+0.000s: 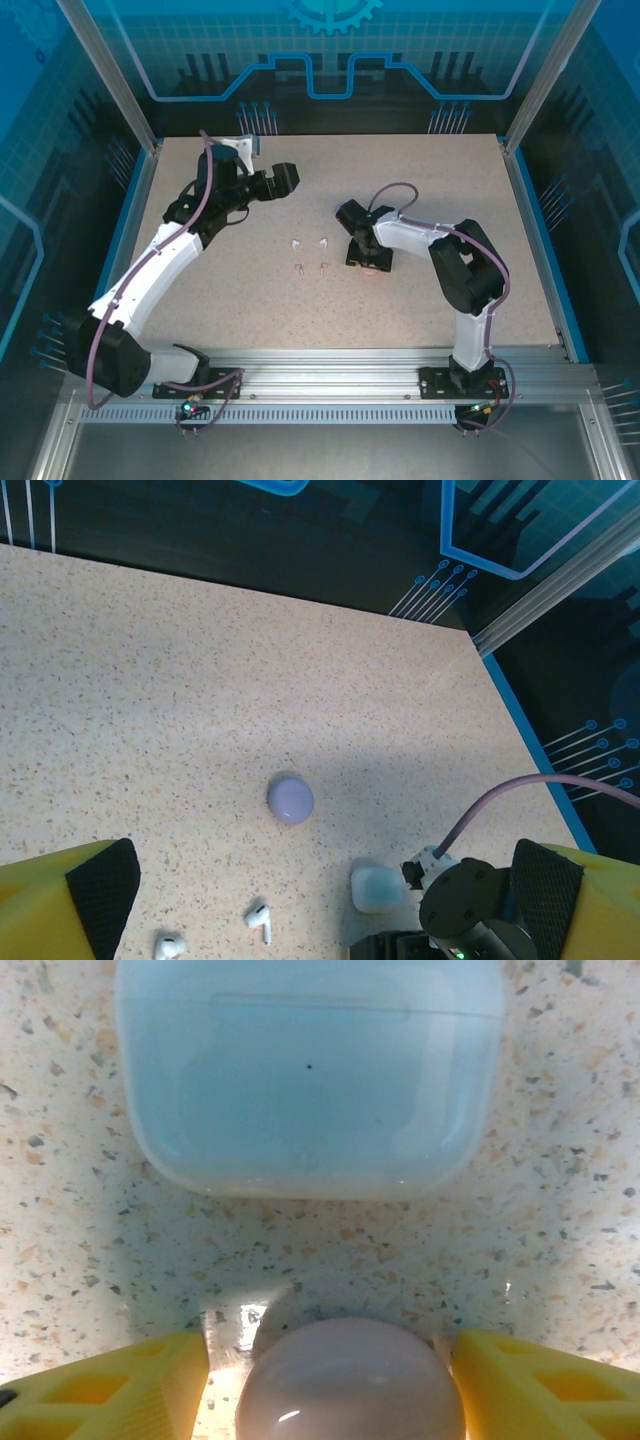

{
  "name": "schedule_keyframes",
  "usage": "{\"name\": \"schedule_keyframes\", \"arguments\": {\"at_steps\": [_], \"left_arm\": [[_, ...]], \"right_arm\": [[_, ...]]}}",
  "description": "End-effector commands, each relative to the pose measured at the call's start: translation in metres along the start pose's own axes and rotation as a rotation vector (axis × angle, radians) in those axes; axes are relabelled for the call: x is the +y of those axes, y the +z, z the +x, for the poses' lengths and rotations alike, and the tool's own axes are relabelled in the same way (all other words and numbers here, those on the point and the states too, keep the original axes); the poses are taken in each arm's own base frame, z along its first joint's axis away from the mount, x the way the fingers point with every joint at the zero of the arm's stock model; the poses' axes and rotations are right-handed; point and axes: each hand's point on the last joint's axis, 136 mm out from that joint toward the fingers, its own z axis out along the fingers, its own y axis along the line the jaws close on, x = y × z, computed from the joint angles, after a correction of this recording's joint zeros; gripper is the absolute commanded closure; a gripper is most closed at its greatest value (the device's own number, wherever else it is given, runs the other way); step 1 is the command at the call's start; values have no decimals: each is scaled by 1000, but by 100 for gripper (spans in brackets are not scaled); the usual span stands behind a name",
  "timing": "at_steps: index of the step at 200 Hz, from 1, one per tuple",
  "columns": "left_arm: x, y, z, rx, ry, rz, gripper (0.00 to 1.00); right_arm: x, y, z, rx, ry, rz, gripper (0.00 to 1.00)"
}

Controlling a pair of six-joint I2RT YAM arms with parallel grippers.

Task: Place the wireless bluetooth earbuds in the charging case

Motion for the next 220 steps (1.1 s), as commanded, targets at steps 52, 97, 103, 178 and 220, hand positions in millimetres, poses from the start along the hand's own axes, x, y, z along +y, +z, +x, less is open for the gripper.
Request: {"name": "schedule_keyframes", "arguments": {"at_steps": [52,97,103,178,220], "left_arm": [[-6,-1,16,9,-64,88,1],[-9,1,33,54,-78,108,1],[-10,2,35,62,-82,110,1],[-15,9,77,128,-193,161,1],[-20,16,103,162,-216,162,1]], "right_arm": [[-13,9,15,29,-9,-3,44],[-13,10,18,39,-13,-25,41],[-13,10,19,41,-15,-27,42],[-10,0,27,47,0,-73,61],[-16,-9,34,53,76,-65,62]]}}
